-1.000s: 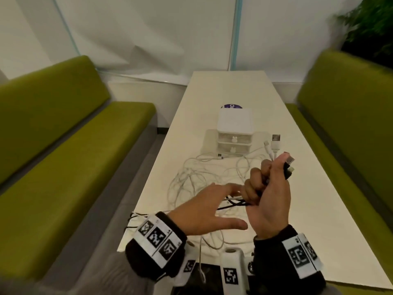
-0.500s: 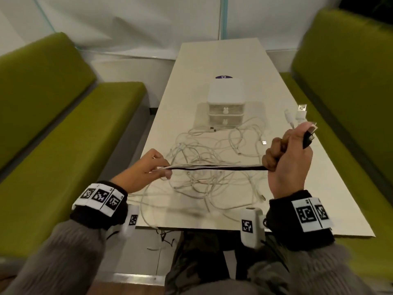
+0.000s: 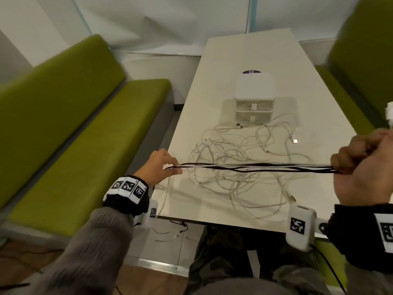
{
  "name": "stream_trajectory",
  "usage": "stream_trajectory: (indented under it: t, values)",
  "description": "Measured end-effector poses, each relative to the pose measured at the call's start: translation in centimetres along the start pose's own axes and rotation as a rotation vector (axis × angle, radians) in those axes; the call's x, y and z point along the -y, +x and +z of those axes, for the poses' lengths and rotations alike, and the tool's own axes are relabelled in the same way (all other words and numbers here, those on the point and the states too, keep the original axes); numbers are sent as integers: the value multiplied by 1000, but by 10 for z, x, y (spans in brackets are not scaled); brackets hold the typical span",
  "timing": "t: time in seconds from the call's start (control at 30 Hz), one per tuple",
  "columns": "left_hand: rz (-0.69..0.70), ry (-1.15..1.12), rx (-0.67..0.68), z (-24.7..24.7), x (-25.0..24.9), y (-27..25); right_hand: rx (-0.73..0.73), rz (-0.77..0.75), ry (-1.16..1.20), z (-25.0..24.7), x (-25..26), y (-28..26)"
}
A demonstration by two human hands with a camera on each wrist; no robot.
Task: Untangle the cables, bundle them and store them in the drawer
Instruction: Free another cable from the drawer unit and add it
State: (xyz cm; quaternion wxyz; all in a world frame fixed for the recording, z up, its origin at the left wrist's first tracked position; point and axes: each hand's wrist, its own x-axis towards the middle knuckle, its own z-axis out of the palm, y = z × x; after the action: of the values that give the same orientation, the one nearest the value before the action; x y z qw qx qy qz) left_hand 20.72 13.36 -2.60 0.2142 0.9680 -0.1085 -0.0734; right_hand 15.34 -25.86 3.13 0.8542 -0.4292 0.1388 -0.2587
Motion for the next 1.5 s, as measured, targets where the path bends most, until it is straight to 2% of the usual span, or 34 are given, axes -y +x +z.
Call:
stream_trajectory:
  t: [0.1,0.23,0.3,0.4,0.47,0.5,0.53,0.6,0.63,0.67,0.77,0.8,0.9,1.0,1.17,1.27,1.33,1.5]
  values:
    - [-94,-170,33,-1,4,-4,-14,20,-2,-6,-7,2]
    - [-149,-146,88,-5,14,-7,-20,25,6,2,-3,-9]
    - [-133,-112,27,-14,20,-5,-19,18,14,12,0,-20]
    - [-134,6,-173,-37,26,5,46,30,48,26,-4,-35]
    - [-213,154,-212,-44,39,14,99,94,56,33,-14,-42]
    - [-281,204,-159,-44,44,18,111,138,59,36,-22,-45]
    - [-365,241,-46,-42,48,20,119,187,62,38,-30,-49]
    - [-398,298,178,-32,42,26,132,247,62,40,-44,-54]
    - [-361,264,224,-30,34,24,156,270,47,43,-51,-58]
    - [-276,161,215,-29,14,27,182,269,24,43,-55,-59]
    - [37,-274,59,-32,-66,29,215,261,-37,43,-65,-58]
    - [131,-367,48,-32,-95,27,221,255,-54,43,-67,-58]
    - [349,-404,102,-29,-179,21,231,261,-104,48,-69,-62]
    - [444,-381,174,-23,-226,24,281,226,-234,50,-72,-66]
    - [545,-145,224,-5,-232,27,361,214,-466,51,-70,-67]
    - [618,-157,211,2,-226,21,376,189,-565,54,-69,-64]
    - [673,-148,168,-1,-224,21,389,167,-579,56,-70,-65]
    - [736,-137,13,-10,-214,25,406,285,-532,58,-62,-65]
